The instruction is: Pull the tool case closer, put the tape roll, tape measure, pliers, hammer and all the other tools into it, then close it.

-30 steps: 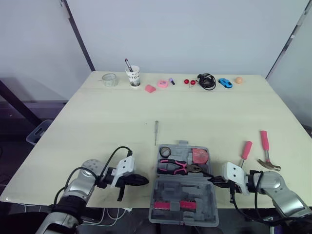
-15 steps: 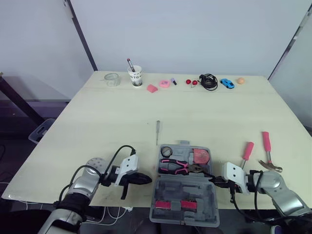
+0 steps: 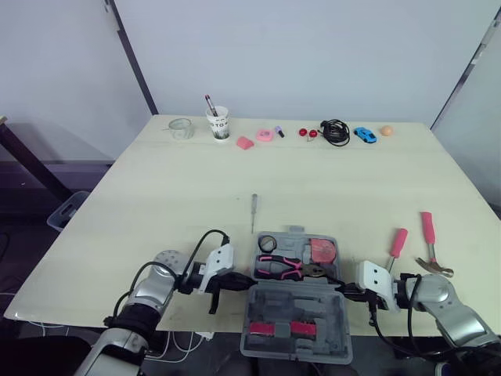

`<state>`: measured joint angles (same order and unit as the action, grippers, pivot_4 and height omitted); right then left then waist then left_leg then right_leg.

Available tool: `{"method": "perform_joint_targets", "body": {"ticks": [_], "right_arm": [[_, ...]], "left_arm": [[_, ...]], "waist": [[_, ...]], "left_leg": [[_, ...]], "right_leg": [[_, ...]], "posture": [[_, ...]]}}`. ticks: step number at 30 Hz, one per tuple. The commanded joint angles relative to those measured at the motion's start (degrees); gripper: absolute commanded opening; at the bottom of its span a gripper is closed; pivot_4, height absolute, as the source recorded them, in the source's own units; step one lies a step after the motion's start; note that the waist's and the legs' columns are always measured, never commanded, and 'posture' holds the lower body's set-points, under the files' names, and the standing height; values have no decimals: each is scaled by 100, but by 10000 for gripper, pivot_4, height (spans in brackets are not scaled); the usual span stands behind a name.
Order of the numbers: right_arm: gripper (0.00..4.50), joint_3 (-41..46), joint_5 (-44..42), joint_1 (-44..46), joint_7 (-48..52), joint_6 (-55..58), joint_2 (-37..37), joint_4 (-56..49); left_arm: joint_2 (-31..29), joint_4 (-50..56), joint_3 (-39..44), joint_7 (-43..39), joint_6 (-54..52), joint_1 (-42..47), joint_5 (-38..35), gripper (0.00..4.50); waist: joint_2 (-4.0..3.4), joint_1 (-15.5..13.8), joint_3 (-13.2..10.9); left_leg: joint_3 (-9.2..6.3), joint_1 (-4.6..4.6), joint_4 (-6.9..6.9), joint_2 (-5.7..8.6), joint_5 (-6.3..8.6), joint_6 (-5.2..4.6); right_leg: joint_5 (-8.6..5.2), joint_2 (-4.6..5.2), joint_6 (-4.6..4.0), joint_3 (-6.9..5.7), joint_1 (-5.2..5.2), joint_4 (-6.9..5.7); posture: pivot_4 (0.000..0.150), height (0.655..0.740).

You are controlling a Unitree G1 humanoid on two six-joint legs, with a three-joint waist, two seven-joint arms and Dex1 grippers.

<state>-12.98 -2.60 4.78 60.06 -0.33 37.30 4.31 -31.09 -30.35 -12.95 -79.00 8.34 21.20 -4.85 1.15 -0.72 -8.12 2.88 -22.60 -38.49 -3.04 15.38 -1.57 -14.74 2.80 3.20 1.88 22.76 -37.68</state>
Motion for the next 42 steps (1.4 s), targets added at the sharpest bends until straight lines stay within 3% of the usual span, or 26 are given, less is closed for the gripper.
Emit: {"method": "perform_joint_targets", "body": {"ticks": [1,18,42], "right_arm": [[0,-53,12,64,-11,-89,-53,13],[0,220,-86,497,-271,-58,-279,365],[0,267,19,854,-593,129,-627,537]], "left_arm": [[360,-16,-226,248,-162,-8,116,111],[546,-200,-141,413,-279,257,176,111],[708,-1686,99,771,319,1197,467,111]], "waist": [[-2,-2,2],[-11,-18,13],[-12,7,12]], "left_leg": [[0,0,0,0,0,0],[-11,-1,-17,8,-1,-1],[-23,-7,-17,23,-2,-2]], "right_leg": [[0,0,0,0,0,0],[0,0,-1,2,-12,-3],[1,-4,3,15,-9,-4]], "posture": [[1500,7400],[1500,7400],[1500,7400]]}}
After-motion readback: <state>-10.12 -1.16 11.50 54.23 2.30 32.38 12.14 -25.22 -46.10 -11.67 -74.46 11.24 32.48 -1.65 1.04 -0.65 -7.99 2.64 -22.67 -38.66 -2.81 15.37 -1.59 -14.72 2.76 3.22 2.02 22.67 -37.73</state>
